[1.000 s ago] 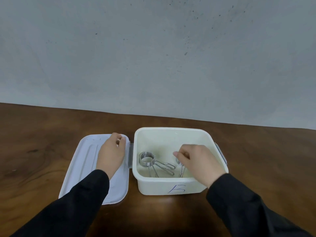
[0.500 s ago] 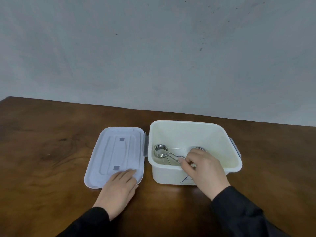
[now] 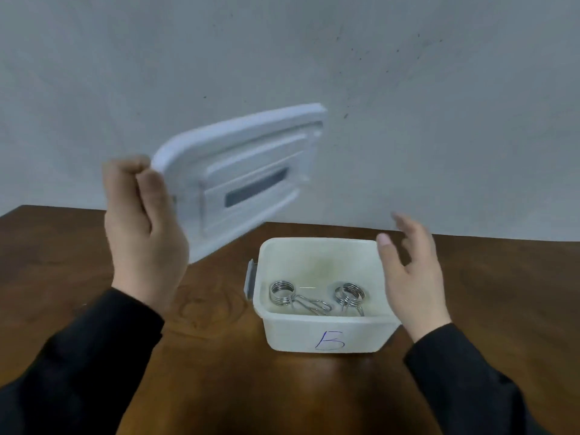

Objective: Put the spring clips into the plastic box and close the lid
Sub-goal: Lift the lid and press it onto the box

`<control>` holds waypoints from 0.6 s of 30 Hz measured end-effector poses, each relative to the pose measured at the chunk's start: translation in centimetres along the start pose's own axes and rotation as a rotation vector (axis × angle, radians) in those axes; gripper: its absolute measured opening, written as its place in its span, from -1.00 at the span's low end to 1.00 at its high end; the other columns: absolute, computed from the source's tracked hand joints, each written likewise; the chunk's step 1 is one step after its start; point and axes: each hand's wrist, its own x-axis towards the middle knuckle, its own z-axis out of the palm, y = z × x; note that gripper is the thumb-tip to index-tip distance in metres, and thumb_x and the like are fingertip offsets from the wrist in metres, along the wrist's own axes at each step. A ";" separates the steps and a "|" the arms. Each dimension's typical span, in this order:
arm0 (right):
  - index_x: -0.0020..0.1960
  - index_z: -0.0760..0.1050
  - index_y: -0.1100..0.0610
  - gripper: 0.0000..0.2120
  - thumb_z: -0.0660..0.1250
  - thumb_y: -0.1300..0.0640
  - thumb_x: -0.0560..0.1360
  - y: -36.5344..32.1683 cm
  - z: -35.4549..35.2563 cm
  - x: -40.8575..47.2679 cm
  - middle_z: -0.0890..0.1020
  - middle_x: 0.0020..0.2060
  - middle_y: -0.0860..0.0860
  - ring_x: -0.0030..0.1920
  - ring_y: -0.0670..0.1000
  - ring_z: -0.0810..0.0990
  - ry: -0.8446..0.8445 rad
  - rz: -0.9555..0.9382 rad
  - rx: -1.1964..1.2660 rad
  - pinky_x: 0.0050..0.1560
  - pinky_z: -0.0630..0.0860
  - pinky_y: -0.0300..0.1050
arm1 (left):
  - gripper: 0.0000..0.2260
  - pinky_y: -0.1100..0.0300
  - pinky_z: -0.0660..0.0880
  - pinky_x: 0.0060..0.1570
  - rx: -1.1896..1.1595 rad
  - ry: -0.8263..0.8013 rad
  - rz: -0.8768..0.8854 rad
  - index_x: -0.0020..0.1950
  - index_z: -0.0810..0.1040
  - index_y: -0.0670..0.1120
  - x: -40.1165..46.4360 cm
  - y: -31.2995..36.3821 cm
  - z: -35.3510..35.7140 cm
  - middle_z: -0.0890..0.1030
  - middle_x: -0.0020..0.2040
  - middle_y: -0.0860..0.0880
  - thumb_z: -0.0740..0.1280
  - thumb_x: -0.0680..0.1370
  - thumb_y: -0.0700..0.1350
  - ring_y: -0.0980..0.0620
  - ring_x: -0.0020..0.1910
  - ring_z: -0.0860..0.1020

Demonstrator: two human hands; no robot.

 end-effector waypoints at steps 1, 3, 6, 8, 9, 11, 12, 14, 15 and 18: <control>0.48 0.32 -0.05 -0.59 0.19 0.00 0.65 -0.1 -0.9 0.9 0.39 0.40 -0.17 0.43 -0.16 0.35 0.007 0.033 0.012 0.41 0.28 -0.14 | -0.81 0.41 0.32 -0.30 -0.052 -0.006 -0.024 -0.10 0.28 0.16 0.8 1.2 1.0 0.39 -0.21 0.18 0.00 0.67 -0.06 0.35 -0.28 0.40; 0.55 0.22 -0.06 -0.54 0.12 -0.05 0.67 -0.4 -2.9 2.1 0.37 0.45 -0.21 0.38 -0.31 0.36 0.007 0.077 0.113 0.40 0.29 -0.17 | -0.77 0.30 0.34 -0.26 -0.189 -0.074 -0.157 -0.17 0.31 0.11 1.6 2.7 3.3 0.37 -0.25 0.15 0.02 0.67 -0.03 0.24 -0.29 0.36; 0.35 0.46 -0.11 -0.71 0.17 -0.03 0.65 -0.5 -5.4 2.3 0.63 0.16 -0.25 0.09 -0.30 0.61 -0.026 0.159 0.298 0.07 0.54 -0.20 | -0.71 0.08 0.33 -0.23 -0.391 -0.210 -0.441 -0.17 0.39 -0.06 1.7 3.0 7.0 0.40 -0.22 -0.04 0.09 0.63 0.07 0.02 -0.24 0.36; 0.22 0.52 -0.17 -0.80 0.25 -0.02 0.63 0.2 -6.1 2.0 0.67 0.04 -0.24 0.04 -0.19 0.66 -0.013 0.241 0.345 -0.03 0.60 -0.15 | -0.68 0.04 0.32 -0.21 -0.406 -0.270 -0.602 -0.15 0.45 -0.08 1.2 2.1 8.7 0.43 -0.19 -0.05 0.15 0.59 0.14 -0.01 -0.25 0.36; 0.22 0.52 -0.18 -0.80 0.27 -0.01 0.62 0.9 -6.2 1.8 0.67 0.04 -0.24 0.04 -0.17 0.67 0.005 0.290 0.358 -0.02 0.63 -0.10 | -0.70 0.03 0.31 -0.23 -0.375 -0.338 -0.659 -0.15 0.46 -0.07 0.6 1.3 9.2 0.44 -0.20 -0.05 0.17 0.57 0.14 -0.02 -0.26 0.37; 0.29 0.50 -0.17 -0.73 0.29 0.03 0.62 2.4 -6.1 1.4 0.68 0.08 -0.22 0.06 -0.16 0.68 -0.010 0.377 0.375 0.04 0.65 -0.02 | -0.74 0.02 0.35 -0.26 -0.204 -0.574 -0.667 -0.24 0.45 -0.07 -1.5 -0.5 9.7 0.49 -0.25 -0.05 0.22 0.53 0.08 -0.03 -0.29 0.41; 0.28 0.52 -0.17 -0.73 0.28 0.05 0.62 3.3 -5.8 1.2 0.69 0.07 -0.20 0.05 -0.15 0.69 -0.051 0.406 0.352 0.04 0.65 0.00 | -0.78 0.03 0.44 -0.23 -0.120 -0.654 -0.672 -0.24 0.49 -0.05 -2.7 -1.3 9.9 0.58 -0.23 0.01 0.25 0.52 0.05 -0.03 -0.28 0.51; 0.24 0.56 -0.17 -0.75 0.25 0.08 0.63 4.6 -5.1 1.1 0.70 0.06 -0.16 0.05 -0.12 0.68 -0.142 0.428 0.237 0.07 0.65 0.00 | -0.93 0.00 0.59 -0.11 -0.033 -0.706 -0.728 -0.09 0.57 0.13 -4.7 -2.2 9.9 0.68 -0.10 0.08 0.32 0.54 -0.04 -0.01 -0.13 0.64; 0.22 0.57 -0.16 -0.76 0.25 0.08 0.63 5.3 -4.6 1.1 0.69 0.07 -0.14 0.05 -0.11 0.66 -0.167 0.430 0.173 0.07 0.64 -0.03 | -0.86 0.03 0.60 -0.12 0.007 -0.712 -0.737 -0.02 0.54 0.19 -5.3 -2.6 10.0 0.67 -0.07 0.12 0.34 0.55 -0.07 0.01 -0.09 0.64; 0.20 0.56 -0.10 -0.79 0.28 0.07 0.61 6.9 -3.5 1.4 0.55 0.22 -0.05 0.09 -0.11 0.55 -0.213 0.440 0.007 0.09 0.53 -0.15 | -0.80 0.14 0.57 -0.20 0.179 -0.742 -0.721 0.15 0.59 0.18 -5.8 -4.7 10.3 0.65 0.04 0.10 0.33 0.54 -0.02 0.03 -0.04 0.62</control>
